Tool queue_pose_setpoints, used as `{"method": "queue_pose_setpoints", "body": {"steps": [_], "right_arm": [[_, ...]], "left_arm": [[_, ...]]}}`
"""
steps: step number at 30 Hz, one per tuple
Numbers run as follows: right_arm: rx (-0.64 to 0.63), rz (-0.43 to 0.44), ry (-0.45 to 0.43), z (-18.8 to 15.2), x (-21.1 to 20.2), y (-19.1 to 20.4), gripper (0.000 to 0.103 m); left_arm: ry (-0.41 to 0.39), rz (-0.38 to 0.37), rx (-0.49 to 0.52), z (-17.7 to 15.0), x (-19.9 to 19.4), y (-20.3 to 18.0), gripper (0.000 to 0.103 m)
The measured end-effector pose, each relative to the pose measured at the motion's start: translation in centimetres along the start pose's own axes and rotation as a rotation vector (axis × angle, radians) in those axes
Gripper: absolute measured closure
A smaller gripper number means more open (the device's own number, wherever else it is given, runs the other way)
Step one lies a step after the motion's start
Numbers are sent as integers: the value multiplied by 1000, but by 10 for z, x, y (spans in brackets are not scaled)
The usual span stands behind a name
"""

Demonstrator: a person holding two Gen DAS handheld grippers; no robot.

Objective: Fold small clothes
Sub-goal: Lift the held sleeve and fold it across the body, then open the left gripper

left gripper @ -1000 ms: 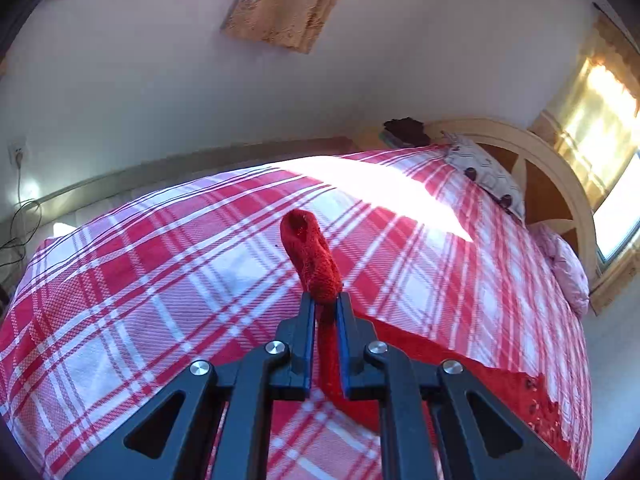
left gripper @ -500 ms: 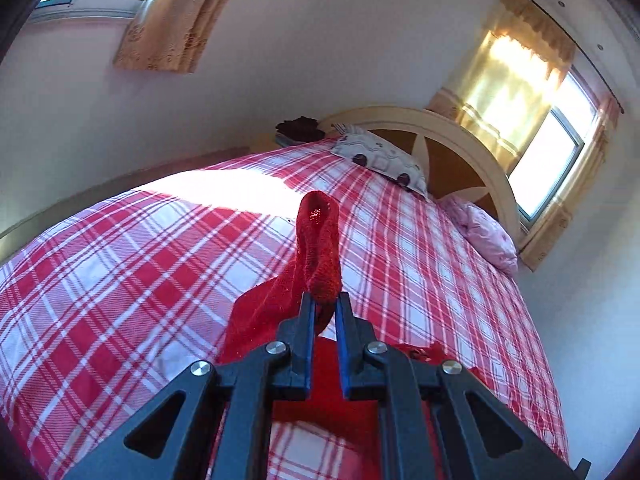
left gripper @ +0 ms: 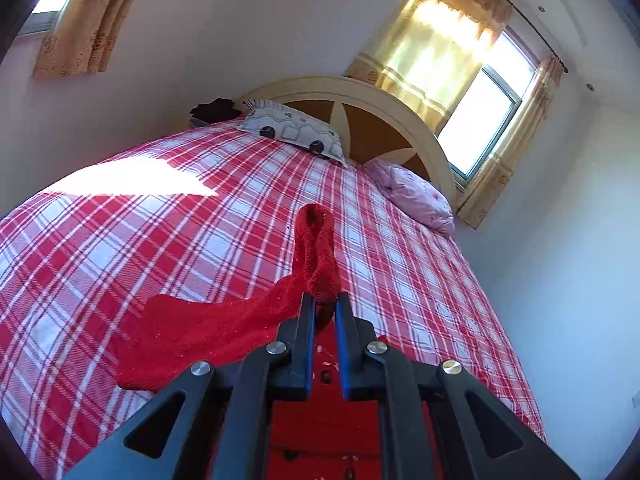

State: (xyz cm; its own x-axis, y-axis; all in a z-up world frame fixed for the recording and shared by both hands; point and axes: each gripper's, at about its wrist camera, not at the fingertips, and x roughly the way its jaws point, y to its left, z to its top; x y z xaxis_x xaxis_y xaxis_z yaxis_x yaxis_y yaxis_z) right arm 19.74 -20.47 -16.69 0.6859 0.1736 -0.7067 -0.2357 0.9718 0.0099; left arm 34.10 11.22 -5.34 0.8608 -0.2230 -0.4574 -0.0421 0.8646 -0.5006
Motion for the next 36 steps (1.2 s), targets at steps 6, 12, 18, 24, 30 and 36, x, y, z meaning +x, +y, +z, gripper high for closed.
{"method": "queue_pose_setpoints", "body": {"steps": [6,12,18,24,30,36], "right_arm": [[53,-8,-15,-7,-8,-20,29],[98,-13,-24,-17,-13,-38,29],[143,-26,-23,-28,-15,-54,29],[186,-36,-15,-34,-15,-69,29],[220,-45,-9,-37,-11,-78,29],[236,-52,0,-42,-6,-81,29]], "left_arm": [[28,-69,38,-12,16,-51,94],[87,-109,88,-38,41,-91,94],[128,-131,139,-67,60,-129,94],[176,-115,229,-107,90,-153,94],[269,-117,303,-146,119,-160,93],[338,-160,451,-179,120,-174,65]]}}
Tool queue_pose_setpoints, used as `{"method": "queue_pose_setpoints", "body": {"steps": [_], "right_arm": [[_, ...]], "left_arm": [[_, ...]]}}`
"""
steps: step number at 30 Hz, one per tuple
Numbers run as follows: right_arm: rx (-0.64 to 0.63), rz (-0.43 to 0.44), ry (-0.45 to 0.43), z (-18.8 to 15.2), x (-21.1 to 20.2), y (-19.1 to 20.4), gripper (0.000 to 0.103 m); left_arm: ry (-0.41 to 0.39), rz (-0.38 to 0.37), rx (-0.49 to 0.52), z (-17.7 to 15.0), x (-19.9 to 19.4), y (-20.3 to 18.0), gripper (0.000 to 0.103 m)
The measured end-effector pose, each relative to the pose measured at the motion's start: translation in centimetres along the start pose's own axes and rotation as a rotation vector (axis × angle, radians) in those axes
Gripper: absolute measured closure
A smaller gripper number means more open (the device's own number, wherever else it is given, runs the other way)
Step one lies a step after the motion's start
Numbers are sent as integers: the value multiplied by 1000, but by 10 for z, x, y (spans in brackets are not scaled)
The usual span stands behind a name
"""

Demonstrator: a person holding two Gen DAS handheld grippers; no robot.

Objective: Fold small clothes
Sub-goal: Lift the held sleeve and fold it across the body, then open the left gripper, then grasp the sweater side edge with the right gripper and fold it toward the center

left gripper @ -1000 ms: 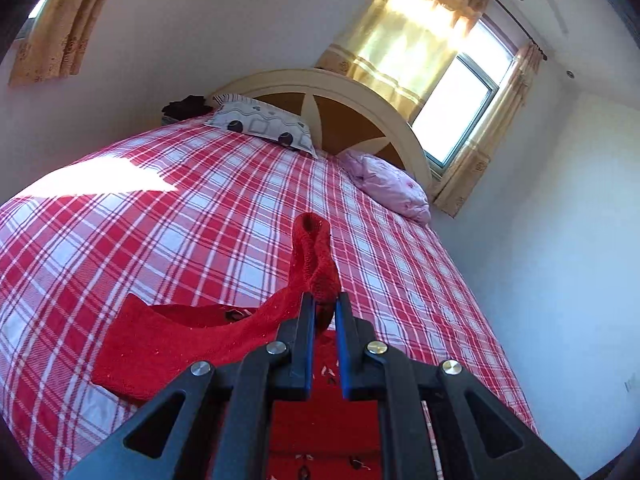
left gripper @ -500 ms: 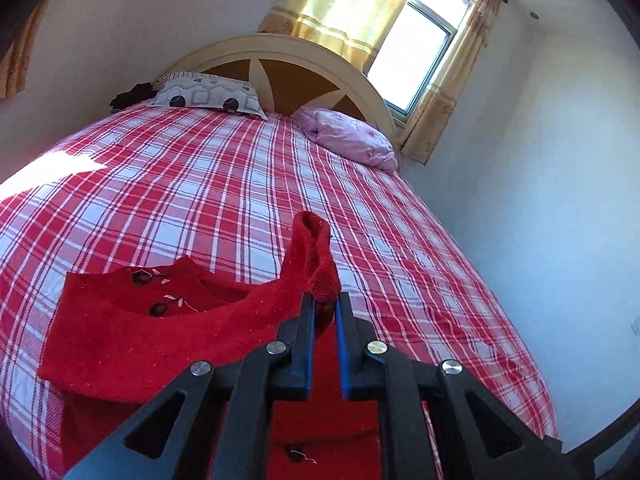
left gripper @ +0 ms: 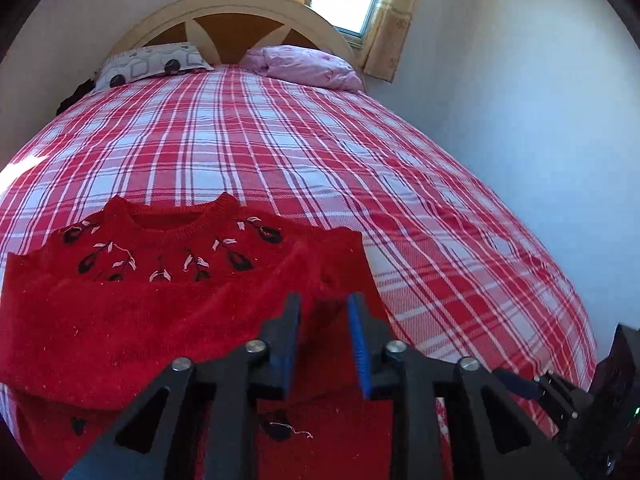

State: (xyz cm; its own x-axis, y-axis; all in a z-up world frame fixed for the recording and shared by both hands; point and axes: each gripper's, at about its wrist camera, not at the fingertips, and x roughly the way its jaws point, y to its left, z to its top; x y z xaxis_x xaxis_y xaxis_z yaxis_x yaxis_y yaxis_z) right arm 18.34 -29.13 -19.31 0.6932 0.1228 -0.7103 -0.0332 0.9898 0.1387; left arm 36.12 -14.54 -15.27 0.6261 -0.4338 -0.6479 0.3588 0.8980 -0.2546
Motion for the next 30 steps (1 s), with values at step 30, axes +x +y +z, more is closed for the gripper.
{"method": "queue_pose_setpoints", "body": {"steps": [30], "right_arm": [[146,251,200,84,93,43,48]], "left_arm": [[-49,351,-314,-106,-89,201,48]]}}
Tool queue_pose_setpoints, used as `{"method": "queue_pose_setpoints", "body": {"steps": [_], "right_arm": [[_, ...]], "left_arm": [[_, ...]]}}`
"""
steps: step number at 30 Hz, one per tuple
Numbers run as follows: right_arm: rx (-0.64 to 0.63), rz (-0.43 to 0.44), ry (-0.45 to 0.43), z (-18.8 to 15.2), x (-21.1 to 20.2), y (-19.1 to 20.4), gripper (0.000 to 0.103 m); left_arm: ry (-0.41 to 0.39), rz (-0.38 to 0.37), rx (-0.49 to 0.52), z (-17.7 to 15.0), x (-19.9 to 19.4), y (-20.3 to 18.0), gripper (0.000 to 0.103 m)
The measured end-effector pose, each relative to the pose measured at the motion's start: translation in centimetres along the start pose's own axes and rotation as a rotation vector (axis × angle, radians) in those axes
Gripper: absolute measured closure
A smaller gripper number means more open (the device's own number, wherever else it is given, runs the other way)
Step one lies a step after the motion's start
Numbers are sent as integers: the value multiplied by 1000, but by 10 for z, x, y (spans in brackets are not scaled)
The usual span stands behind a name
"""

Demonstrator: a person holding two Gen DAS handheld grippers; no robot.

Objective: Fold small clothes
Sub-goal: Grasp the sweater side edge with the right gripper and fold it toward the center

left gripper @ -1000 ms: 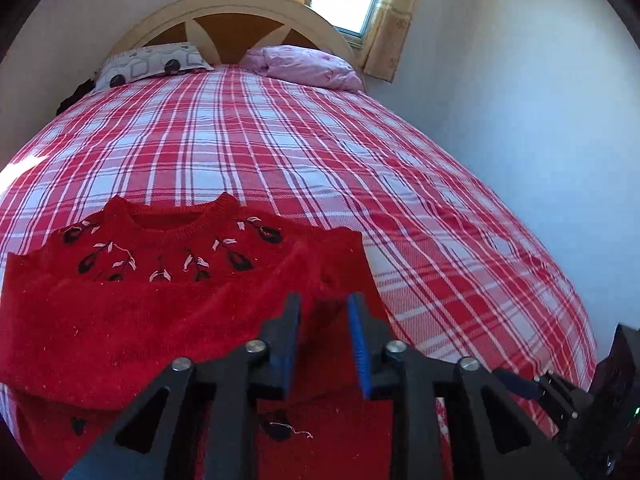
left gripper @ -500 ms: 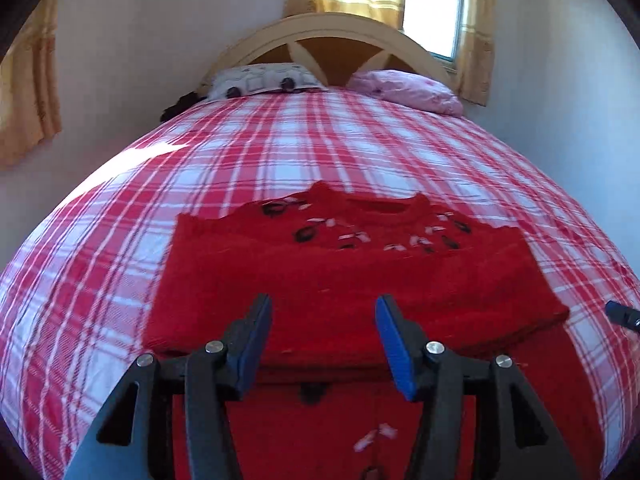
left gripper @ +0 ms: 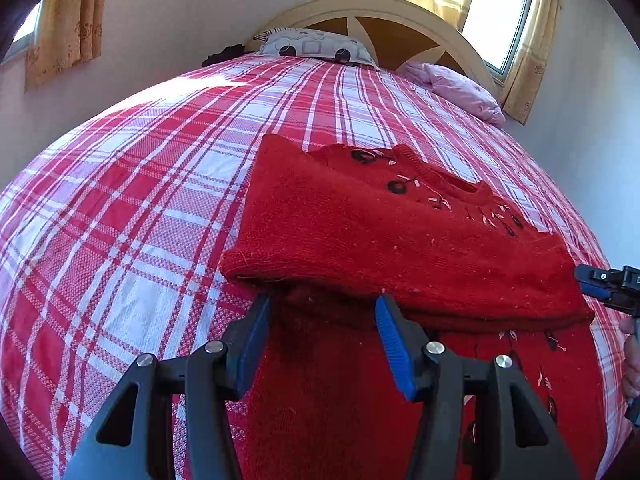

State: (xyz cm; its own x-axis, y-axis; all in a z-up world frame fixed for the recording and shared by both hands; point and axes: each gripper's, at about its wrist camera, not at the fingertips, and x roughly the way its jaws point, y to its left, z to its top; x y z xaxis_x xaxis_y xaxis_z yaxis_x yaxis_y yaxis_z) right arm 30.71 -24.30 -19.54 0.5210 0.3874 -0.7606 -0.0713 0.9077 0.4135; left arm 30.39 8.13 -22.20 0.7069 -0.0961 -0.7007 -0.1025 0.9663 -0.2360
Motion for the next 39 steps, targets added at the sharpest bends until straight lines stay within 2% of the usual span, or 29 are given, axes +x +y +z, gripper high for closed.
{"method": "queue_pose_setpoints", "body": {"steps": [1,3,5,8,15,20,23,28,30,33,35,37,38,39], "right_arm": [[6,0,9,0,4,0,49],[10,-15,16,0,9,0,56],[-11,-31,25,1,13,5,81],[-53,-48,16,4,14,14,91],[-132,-53,-126,13,-33,35,93],[-112,-83,-203,15,-61,24,93],[-85,-105,-189,14,-59,13,93],[-47,-135,-84,0,-21,-11,93],[-48,-142,-73,-5,-14,-14,93],[-68,-120,-95,-5,-22,-9,93],[-84,-106,-117,-4,-32,-3,93],[-108,-99,-144,-1,-43,6,93],[-119,-99,-155,0,-48,9,93],[-129,-99,-165,1,-53,11,93]], "left_arm": [[3,-4,-7,1,0,1,48],[11,-9,-27,1,2,3,48],[18,-9,-30,1,3,4,48],[20,-8,-32,1,4,4,48],[13,-4,-69,0,1,10,48],[14,-2,-82,0,2,13,48],[13,2,-79,-1,1,12,48],[7,1,-72,2,-1,13,48],[16,26,-63,7,3,12,48],[47,20,11,12,12,-2,47],[23,18,73,15,11,-14,47],[-7,23,76,19,10,-16,47],[-10,36,62,21,12,-13,47],[5,112,20,25,19,-2,47]]}}
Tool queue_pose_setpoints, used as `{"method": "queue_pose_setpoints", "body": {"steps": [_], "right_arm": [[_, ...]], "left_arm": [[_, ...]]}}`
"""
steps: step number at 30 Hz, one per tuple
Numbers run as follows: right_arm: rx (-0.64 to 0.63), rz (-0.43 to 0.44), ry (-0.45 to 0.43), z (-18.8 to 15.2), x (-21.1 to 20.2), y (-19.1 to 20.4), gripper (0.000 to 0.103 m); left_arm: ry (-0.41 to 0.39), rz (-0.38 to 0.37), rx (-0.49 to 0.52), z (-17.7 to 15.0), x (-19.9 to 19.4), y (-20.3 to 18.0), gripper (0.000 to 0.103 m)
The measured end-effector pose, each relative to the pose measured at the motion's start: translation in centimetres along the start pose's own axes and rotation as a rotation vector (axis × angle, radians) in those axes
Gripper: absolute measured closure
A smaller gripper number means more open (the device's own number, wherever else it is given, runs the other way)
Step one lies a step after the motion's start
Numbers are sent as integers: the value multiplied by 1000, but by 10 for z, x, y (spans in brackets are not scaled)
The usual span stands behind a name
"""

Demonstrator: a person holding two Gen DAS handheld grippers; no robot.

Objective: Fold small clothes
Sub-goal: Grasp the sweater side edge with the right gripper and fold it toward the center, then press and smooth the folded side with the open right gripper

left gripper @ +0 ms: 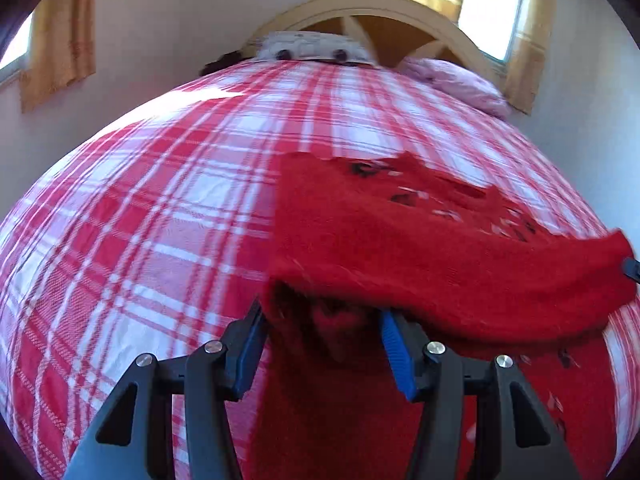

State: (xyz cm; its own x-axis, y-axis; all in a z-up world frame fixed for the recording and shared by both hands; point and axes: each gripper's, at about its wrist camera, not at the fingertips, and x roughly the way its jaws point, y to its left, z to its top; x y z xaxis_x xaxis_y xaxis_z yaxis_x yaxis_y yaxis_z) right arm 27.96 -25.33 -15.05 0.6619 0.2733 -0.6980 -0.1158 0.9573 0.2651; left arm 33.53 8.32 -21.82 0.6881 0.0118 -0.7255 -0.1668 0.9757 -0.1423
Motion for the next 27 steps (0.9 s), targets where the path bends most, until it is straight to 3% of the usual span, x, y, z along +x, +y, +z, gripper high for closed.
{"method": "queue_pose_setpoints", "body": {"steps": [1,2,4,7,10,12,13,15,17,21,23,27], "right_arm": [[-6,-8,-5,1,-2,0,93],[-6,-17,-7,2,0,0,93],[11,-36,4,0,3,-9,93],[48,-74,70,-11,21,-27,93],[74,-109,160,-29,51,-45,93],[105,-113,129,-33,48,-54,84],[118,-110,129,-32,46,-58,73],[139,-103,123,-31,38,-64,66],[123,-134,102,-30,28,-65,56],[66,-182,37,-24,5,-50,56],[22,-153,0,-19,-3,-32,56],[-63,-42,17,-14,3,7,59]], "left_arm": [[42,91,-51,2,9,11,45],[71,64,-134,2,14,28,37],[33,-28,-240,-1,6,48,37],[32,22,-161,-6,3,38,37],[32,11,-165,-9,1,39,37],[33,-19,-173,-13,-6,42,37],[30,-30,-172,-18,-12,44,37],[38,-48,-159,-25,-21,47,37],[26,-12,-144,-31,-34,51,36],[-80,45,-140,-23,-60,55,36],[-132,51,-106,-9,-65,46,36],[-143,21,-17,17,-46,15,36]]}}
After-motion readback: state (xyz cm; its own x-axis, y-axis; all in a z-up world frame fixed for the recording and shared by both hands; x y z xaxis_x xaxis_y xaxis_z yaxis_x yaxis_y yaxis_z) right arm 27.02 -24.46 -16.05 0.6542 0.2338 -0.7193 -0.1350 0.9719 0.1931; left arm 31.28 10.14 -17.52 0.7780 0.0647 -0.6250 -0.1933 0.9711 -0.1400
